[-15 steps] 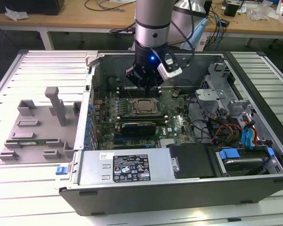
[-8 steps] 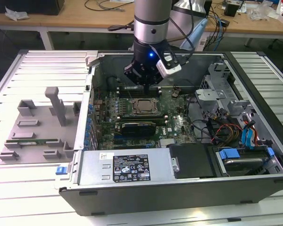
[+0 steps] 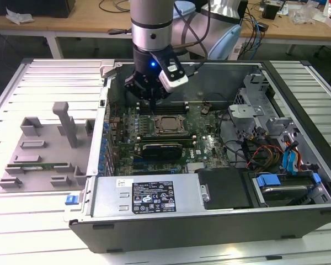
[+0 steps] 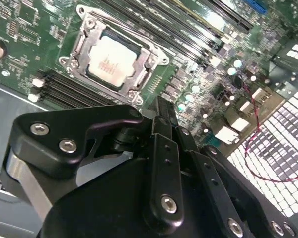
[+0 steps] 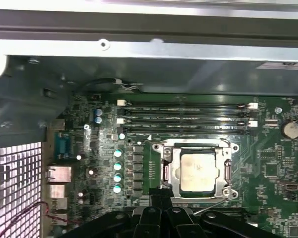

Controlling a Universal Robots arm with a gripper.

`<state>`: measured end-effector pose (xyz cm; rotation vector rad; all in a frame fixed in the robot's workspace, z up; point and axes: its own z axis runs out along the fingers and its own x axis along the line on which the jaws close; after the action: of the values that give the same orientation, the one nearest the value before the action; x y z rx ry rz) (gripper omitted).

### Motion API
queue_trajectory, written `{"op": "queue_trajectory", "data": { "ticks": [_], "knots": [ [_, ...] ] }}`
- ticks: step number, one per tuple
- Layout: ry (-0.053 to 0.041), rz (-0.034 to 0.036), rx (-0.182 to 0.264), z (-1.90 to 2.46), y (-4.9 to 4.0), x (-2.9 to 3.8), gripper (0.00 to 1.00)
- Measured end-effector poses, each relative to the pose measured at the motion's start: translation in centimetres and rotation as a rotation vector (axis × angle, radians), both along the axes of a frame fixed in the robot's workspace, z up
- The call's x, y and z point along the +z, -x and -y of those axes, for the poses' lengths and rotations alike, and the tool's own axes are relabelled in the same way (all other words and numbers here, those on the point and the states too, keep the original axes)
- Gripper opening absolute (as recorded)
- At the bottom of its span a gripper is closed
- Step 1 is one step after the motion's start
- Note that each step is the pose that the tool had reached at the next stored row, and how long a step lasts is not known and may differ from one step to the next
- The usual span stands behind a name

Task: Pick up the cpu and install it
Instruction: 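Install the first cpu locking lever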

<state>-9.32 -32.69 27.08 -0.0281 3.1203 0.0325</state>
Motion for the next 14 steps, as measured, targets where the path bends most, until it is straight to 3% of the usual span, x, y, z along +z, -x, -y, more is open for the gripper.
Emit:
{"op": "queue_trajectory", "data": {
  "ticks": [7,8,9,11,12,13,14],
  "knots": [
    [-0.0005,0.0000,0.000,0.00,1.50,0.00,0.11],
    [-0.0131,0.0000,0.000,0.00,1.75,0.00,0.11],
    [-0.0341,0.0001,0.000,0.00,1.90,-0.01,0.11],
    [-0.1109,0.0001,0.000,0.00,2.28,-0.01,0.11],
    [-0.1317,0.0001,0.000,0.00,2.33,-0.02,0.11],
    [-0.1467,-0.0001,0.000,0.00,2.37,-0.02,0.11],
    [-0.1750,0.0001,0.000,0.00,2.49,-0.05,0.11]
  ]
}}
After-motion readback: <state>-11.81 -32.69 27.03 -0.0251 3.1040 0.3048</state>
